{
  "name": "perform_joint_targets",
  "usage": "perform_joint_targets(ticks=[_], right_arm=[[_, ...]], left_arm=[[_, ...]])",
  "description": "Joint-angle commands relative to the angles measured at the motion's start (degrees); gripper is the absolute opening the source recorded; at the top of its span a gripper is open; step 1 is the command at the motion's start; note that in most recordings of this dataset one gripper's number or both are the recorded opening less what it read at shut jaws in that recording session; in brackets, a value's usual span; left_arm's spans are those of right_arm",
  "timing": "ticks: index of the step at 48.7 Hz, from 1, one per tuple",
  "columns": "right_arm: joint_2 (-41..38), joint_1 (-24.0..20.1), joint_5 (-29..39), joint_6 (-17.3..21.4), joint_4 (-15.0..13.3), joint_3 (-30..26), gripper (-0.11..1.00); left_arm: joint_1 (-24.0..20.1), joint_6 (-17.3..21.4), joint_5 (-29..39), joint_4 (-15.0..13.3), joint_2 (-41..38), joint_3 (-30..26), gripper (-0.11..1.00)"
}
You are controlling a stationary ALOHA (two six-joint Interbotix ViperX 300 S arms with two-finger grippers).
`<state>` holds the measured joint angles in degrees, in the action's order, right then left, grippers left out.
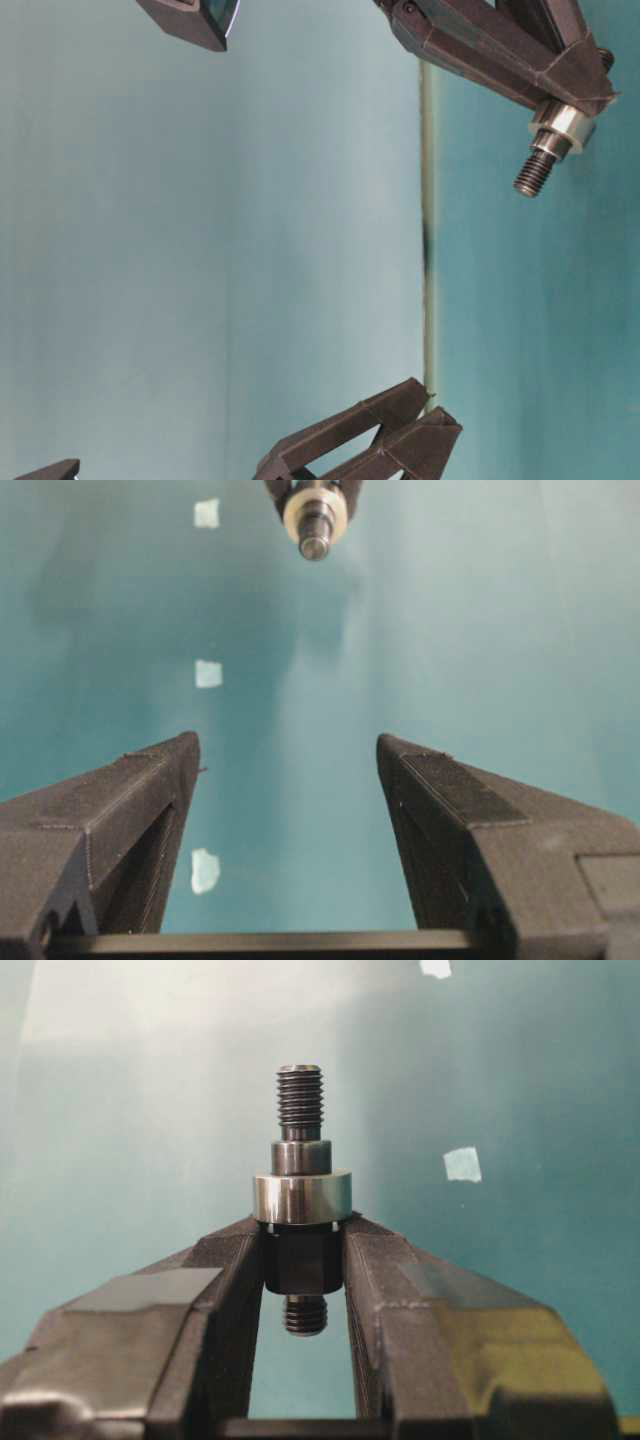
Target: Insert the washer onto the shaft with both hands.
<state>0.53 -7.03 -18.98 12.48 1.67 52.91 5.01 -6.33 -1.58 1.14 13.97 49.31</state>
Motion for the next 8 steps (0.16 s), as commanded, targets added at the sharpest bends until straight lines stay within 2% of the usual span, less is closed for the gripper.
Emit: perform_joint_targets(ticks=[1, 8], right_arm=[[0.53, -0.09, -0.26, 0.09, -0.09, -0.97, 0.0], [0.53, -0.18, -0.18, 0.09, -0.09, -0.97, 0.0]], left_arm=[[0.0, -0.09, -0.26, 0.0, 0.88, -0.62, 0.74], [0.0, -0.09, -0.26, 0.0, 0.88, -0.7, 0.74]])
